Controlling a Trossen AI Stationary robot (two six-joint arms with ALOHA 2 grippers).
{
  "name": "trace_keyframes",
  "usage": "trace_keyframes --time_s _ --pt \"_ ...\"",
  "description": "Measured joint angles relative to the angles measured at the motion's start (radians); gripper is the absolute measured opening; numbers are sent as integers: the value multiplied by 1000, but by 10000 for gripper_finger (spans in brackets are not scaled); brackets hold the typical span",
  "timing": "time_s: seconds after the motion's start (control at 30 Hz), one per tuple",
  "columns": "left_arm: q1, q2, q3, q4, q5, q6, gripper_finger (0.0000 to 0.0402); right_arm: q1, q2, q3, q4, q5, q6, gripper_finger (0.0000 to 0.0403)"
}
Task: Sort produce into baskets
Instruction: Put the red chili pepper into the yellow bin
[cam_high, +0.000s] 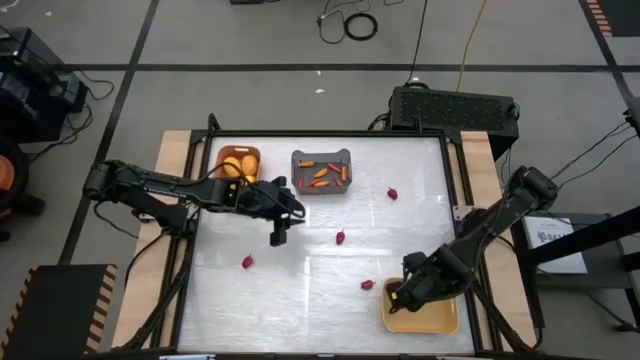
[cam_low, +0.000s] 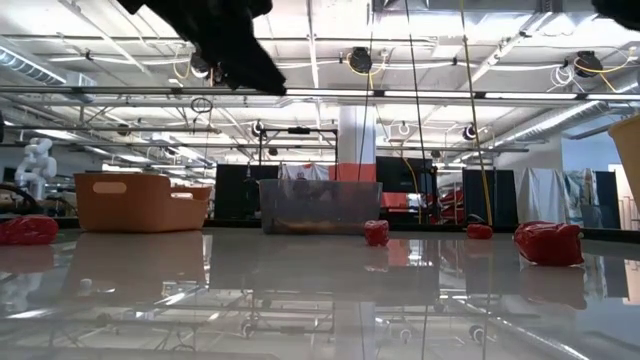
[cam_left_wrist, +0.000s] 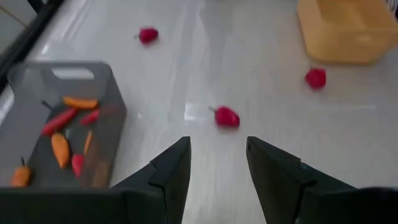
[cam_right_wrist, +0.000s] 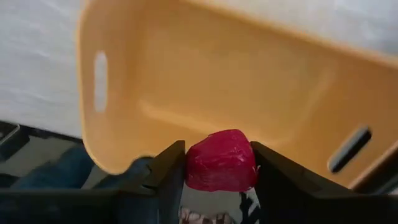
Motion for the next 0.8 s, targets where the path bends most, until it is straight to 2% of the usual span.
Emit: trace_keyframes --time_s 0.1,0.4,0.6,0.8 --pt "0 0 0 45 10 18 164 3 8 1 17 -45 18 179" --pt "0 5 0 27 85 18 164 -24 8 1 -26 -46 -25 254" --pt "-3 5 0 -1 106 18 164 -73 -2 23 -38 -32 -95 269" --pt "-3 5 0 -7 106 18 164 -168 -18 66 -139 155 -204 262"
